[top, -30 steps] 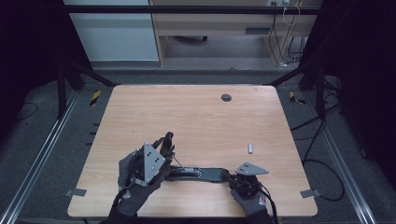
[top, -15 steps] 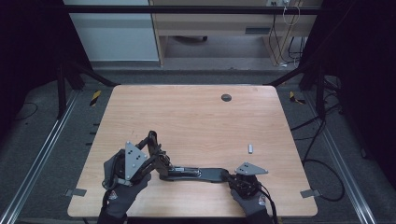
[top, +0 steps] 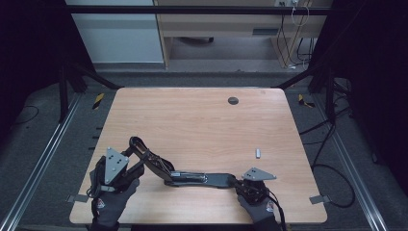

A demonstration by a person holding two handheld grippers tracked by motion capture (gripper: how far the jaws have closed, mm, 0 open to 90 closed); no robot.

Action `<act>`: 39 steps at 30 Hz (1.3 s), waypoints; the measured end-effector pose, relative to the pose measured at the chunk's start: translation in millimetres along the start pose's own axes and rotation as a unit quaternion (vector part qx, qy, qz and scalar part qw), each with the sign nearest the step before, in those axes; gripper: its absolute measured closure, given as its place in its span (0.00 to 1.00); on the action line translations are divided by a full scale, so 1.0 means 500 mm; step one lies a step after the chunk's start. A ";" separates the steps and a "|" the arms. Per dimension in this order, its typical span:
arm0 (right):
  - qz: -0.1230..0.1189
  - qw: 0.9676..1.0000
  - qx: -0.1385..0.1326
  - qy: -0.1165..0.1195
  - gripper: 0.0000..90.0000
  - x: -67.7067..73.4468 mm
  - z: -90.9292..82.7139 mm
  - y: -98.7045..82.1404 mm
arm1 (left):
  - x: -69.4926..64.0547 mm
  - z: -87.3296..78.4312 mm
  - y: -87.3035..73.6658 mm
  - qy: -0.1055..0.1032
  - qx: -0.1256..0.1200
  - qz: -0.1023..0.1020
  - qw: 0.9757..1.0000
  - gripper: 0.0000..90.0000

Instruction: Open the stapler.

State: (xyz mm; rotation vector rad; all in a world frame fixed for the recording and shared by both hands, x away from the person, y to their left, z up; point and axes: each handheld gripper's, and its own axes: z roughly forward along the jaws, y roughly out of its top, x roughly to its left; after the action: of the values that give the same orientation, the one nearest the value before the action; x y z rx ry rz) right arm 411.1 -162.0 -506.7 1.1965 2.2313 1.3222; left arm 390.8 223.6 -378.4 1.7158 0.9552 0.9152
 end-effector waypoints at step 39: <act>-0.001 1.000 0.001 0.000 1.00 0.000 0.000 0.001 | 0.055 -0.009 -0.051 0.016 0.010 -0.029 0.999 0.47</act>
State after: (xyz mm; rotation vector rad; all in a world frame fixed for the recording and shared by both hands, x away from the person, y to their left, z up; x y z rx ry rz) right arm 411.6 -161.8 -506.3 1.1951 2.2349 1.3193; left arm 393.2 256.7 -396.7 1.6856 1.0318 0.8999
